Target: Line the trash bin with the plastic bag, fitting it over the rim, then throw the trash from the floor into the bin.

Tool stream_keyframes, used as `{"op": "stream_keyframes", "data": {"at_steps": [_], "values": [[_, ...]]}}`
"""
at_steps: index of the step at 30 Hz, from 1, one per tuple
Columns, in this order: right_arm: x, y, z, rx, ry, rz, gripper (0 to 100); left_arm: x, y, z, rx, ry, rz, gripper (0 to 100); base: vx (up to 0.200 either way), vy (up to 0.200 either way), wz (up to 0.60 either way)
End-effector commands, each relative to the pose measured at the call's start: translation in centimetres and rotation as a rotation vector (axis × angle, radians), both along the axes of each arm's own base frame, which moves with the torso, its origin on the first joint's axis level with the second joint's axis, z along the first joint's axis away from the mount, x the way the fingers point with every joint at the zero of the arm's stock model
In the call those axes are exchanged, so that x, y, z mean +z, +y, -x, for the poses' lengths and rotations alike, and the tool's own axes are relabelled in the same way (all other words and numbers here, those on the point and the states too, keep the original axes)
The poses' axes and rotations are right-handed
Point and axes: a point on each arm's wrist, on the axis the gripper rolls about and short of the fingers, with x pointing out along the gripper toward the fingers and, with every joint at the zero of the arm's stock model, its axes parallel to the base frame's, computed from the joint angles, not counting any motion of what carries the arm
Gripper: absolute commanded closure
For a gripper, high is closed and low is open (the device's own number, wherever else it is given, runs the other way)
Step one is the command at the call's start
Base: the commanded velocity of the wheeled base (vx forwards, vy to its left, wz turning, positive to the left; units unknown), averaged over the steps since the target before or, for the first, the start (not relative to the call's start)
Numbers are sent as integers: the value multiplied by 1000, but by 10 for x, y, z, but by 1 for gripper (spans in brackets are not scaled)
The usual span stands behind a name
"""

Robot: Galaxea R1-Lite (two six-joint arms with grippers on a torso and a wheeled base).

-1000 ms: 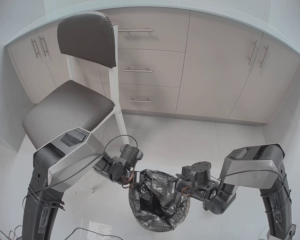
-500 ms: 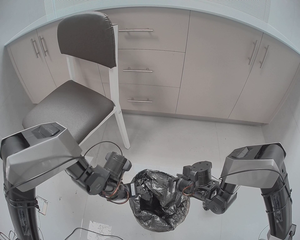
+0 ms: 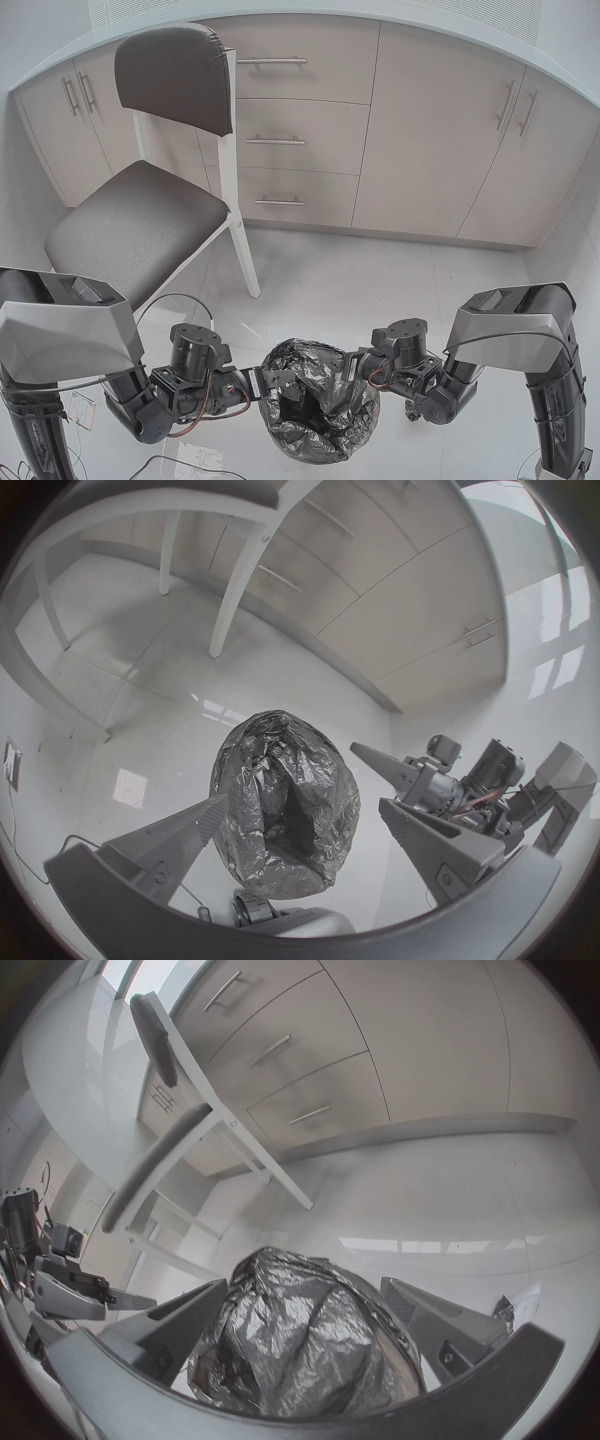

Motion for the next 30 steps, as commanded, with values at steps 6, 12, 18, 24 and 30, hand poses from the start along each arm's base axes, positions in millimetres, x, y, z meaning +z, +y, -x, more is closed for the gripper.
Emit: {"op": "stream_keyframes", "data": {"at_steps": [6,12,18,24,30], "values": [[-19,6,-5,-44,149,160,0,-27,12,21,-14,74,-46,0,0,0,0],[-21,13,-16,-90,185,228,0,-28,12,21,-14,74,-46,0,0,0,0],[-25,13,-33,-77,179,305,0,-28,12,21,-13,72,-46,0,0,0,0],[-27,16,-42,-85,245,365,0,-28,12,21,-13,74,-46,0,0,0,0],[-24,16,-50,-89,255,372,0,-28,12,21,-13,74,-46,0,0,0,0]]}}
